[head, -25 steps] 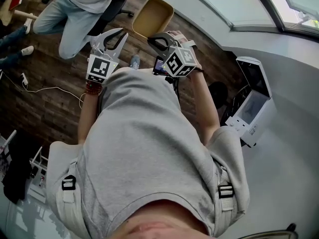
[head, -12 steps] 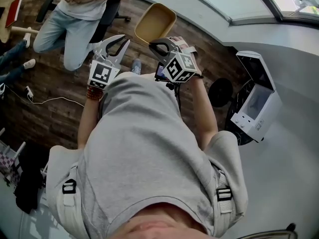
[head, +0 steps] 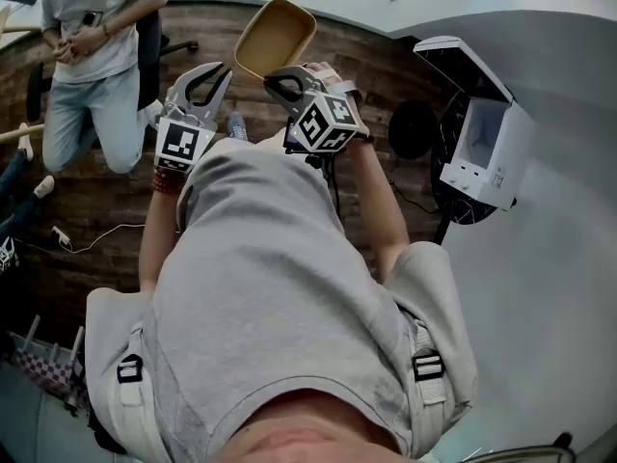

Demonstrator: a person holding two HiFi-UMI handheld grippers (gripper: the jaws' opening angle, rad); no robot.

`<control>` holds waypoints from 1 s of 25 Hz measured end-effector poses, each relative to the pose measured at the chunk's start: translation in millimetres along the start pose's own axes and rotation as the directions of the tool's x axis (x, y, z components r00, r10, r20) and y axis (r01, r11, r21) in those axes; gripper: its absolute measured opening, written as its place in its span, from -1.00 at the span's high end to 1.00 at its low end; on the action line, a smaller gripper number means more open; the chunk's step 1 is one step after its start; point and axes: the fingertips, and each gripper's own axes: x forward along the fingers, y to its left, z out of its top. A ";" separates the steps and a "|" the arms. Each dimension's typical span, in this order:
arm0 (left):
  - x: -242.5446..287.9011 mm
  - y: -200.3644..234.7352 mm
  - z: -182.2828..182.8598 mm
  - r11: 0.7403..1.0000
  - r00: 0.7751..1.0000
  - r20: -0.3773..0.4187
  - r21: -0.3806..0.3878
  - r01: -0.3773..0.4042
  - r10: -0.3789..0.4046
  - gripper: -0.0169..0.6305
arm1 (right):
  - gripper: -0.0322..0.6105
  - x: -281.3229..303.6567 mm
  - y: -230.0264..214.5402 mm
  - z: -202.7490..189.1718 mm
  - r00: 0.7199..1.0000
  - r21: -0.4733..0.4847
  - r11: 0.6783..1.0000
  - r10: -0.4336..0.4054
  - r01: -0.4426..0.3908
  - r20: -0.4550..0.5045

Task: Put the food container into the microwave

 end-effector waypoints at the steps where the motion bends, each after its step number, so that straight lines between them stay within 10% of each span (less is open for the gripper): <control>1: 9.2 -7.3 4.9 1.000 1.000 0.009 0.005 0.025 -0.025 0.81 | 0.78 -7.6 -2.0 -8.5 1.000 0.016 1.000 -0.016 0.016 -0.013; 14: 109.2 -98.8 53.4 0.936 0.938 0.050 0.097 0.337 -0.343 0.81 | 0.78 -105.3 -25.2 -104.7 0.957 0.231 0.936 -0.229 0.266 -0.176; 25: 176.2 -208.2 81.8 0.784 0.793 0.027 0.171 0.596 -0.609 0.81 | 0.78 -199.5 -2.5 -189.1 0.864 0.379 0.786 -0.374 0.489 -0.338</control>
